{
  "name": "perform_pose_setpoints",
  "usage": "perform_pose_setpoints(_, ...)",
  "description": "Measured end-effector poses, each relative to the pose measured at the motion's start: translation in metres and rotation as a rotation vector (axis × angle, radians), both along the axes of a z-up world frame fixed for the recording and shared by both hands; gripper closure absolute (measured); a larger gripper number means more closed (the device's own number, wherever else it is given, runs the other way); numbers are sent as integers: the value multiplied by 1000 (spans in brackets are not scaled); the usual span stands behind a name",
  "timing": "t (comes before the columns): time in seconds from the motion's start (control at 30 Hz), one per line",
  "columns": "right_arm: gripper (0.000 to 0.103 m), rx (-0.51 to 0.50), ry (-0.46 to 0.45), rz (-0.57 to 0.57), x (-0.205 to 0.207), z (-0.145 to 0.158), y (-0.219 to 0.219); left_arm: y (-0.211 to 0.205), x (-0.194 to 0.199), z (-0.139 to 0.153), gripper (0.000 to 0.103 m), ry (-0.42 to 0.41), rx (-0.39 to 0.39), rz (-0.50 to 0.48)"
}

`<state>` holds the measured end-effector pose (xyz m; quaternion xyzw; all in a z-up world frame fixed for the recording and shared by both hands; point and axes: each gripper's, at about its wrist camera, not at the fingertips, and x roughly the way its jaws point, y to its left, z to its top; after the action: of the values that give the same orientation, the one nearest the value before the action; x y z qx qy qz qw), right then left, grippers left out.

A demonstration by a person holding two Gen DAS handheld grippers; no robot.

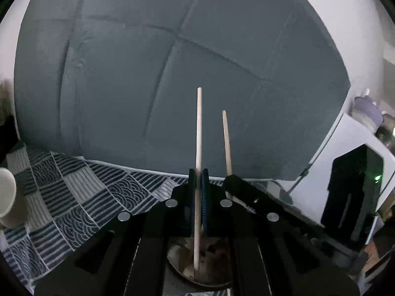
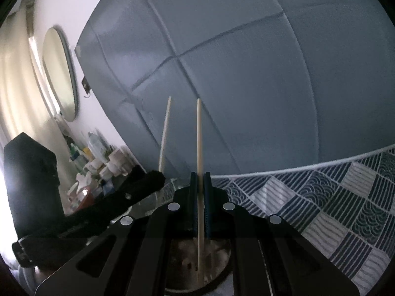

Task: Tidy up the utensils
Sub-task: 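Carry the left stick over the black cup while the right gripper brings its stick, then open both grippers to drop the sticks into the black cup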

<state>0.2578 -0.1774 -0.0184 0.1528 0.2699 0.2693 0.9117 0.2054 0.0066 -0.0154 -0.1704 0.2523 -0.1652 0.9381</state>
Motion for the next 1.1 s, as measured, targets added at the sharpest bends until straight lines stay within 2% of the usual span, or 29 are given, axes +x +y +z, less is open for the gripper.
perform_pose_setpoints(0.13, 98, -19, 5, -9, -10, -5, -3, -6, -9, -6, 98, -15, 41, -6)
perform_pose_setpoints(0.33, 98, -35, 9, -18, -26, -12, -11, -8, -23, -14, 98, -16, 59, -13)
perform_pose_setpoints(0.47, 94, -53, -13, -52, -36, -7, -17, -8, -31, -12, 98, -11, 65, -6)
perform_pose_setpoints(0.53, 94, -42, -17, -68, -39, -2, -22, -6, -34, -9, 88, -6, 69, 0)
perform_pose_setpoints(0.6, 94, -32, -20, -89, -40, 4, -27, -4, -37, -6, 84, -11, 74, 6)
perform_pose_setpoints(0.63, 90, -32, -21, -101, -41, 7, -30, -3, -40, -3, 79, -13, 75, 9)
perform_pose_setpoints(0.67, 77, -32, -23, -116, -41, 10, -32, -1, -40, -1, 77, -13, 75, 12)
perform_pose_setpoints(0.73, 65, -40, -30, -155, -43, 19, -38, 3, -43, 6, 69, -17, 78, 27)
perform_pose_setpoints(0.77, 65, -44, -28, -167, -43, 22, -40, 4, -43, 8, 67, -15, 78, 30)
perform_pose_setpoints(0.83, 64, -38, -14, -178, -40, 27, -45, 10, -41, 13, 56, 6, 69, 43)
perform_pose_setpoints(0.87, 58, -37, -7, -188, -40, 29, -47, 12, -41, 14, 54, 13, 63, 47)
perform_pose_setpoints(0.93, 50, -43, -2, -209, -40, 33, -50, 17, -41, 15, 41, 30, 53, 62)
perform_pose_setpoints(1.0, 43, -56, 7, -223, -39, 36, -52, 20, -41, 17, 38, 41, 50, 73)
perform_pose_setpoints(1.07, 30, -69, 24, -231, -38, 37, -53, 22, -43, 17, 32, 46, 54, 87)
perform_pose_setpoints(1.1, 27, -73, 31, -239, -37, 37, -54, 24, -44, 16, 28, 47, 51, 94)
